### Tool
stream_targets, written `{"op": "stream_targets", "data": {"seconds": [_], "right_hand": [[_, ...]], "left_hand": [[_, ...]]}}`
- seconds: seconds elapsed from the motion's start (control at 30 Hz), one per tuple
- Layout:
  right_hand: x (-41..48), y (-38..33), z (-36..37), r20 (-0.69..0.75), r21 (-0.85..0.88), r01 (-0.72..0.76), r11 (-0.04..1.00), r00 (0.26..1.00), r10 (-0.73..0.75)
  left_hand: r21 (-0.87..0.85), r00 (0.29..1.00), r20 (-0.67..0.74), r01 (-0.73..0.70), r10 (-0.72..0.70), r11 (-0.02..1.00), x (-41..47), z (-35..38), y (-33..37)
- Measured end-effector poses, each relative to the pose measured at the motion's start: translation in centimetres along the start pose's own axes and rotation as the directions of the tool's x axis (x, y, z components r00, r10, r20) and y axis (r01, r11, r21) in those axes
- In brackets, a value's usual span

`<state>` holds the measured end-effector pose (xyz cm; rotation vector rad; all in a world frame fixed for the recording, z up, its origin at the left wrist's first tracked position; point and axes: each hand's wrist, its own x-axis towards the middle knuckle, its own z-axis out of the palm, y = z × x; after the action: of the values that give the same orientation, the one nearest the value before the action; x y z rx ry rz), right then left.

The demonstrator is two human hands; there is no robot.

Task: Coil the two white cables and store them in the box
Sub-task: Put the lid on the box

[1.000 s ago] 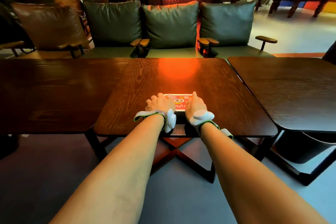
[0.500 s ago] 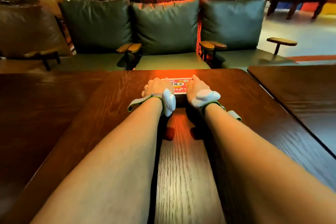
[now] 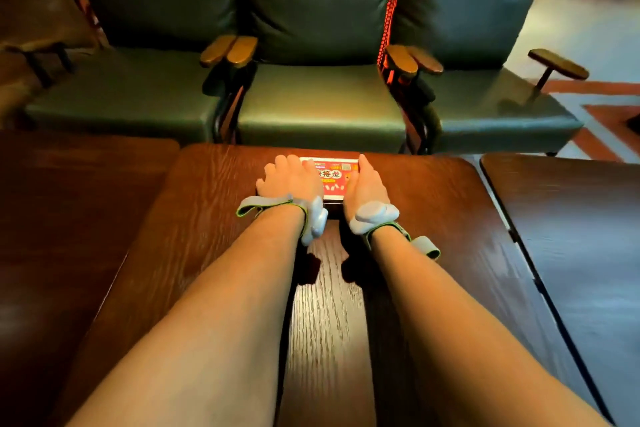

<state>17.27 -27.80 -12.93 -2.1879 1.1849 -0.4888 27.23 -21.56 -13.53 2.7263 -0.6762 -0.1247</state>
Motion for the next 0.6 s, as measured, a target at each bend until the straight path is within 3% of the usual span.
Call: {"op": "stream_targets", "data": {"seconds": [0.43, 0.53, 0.6], "right_hand": [[0.1, 0.9, -0.5, 0.114, 0.12, -0.082, 0.989, 0.991, 0.068], [0.3, 0.6, -0.6, 0.193, 0.158, -0.106, 0.982, 0.978, 0.075], [0.2, 0.2, -2.2, 0.244, 0.171, -0.139, 0.975, 0.965, 0.095]], "left_hand": [[0.054, 0.995, 0.097, -0.003, -0.002, 0.999, -0.6, -1.6, 0.4], [0.154, 0.983, 0.183, -0.063, 0.034, 0.986, 0.1, -1.8, 0.0], [0.067, 0.956, 0.292, -0.04, 0.019, 0.997, -0.1, -2.8, 0.1]]}}
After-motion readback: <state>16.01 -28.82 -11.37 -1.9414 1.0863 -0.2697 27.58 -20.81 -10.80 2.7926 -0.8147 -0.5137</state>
